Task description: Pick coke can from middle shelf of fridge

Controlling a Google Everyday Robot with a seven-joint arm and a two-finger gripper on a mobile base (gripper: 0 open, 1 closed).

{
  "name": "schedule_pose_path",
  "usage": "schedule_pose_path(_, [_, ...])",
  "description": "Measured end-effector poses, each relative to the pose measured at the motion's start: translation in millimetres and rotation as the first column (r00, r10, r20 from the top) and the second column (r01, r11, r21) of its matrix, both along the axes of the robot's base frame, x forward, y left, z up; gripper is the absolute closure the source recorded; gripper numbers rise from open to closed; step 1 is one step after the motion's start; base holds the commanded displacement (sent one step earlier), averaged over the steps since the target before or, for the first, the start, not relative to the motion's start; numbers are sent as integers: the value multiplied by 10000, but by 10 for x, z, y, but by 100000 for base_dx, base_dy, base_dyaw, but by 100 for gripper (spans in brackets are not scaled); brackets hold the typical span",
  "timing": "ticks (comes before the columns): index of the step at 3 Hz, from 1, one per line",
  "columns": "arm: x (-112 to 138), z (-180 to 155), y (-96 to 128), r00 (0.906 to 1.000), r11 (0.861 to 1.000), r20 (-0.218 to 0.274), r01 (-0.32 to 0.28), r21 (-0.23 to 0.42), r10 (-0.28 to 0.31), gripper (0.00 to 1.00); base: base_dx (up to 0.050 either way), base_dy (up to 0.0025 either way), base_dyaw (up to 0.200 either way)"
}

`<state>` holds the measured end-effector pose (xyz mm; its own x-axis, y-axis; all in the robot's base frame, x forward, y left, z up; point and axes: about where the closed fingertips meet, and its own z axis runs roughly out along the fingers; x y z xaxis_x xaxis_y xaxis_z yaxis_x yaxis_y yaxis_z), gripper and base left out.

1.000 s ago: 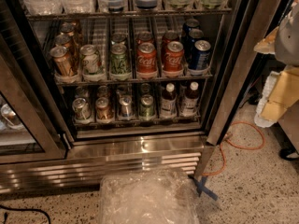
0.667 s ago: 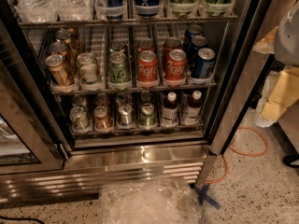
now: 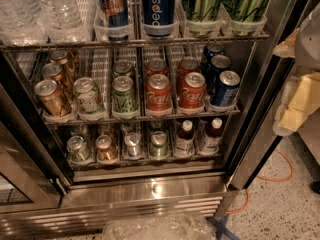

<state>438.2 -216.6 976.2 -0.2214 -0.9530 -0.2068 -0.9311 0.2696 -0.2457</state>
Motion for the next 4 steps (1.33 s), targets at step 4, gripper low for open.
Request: schedule_pose_path(4, [-176, -228, 464, 9973, 9898, 688, -347, 1385, 254, 0, 0, 0, 0])
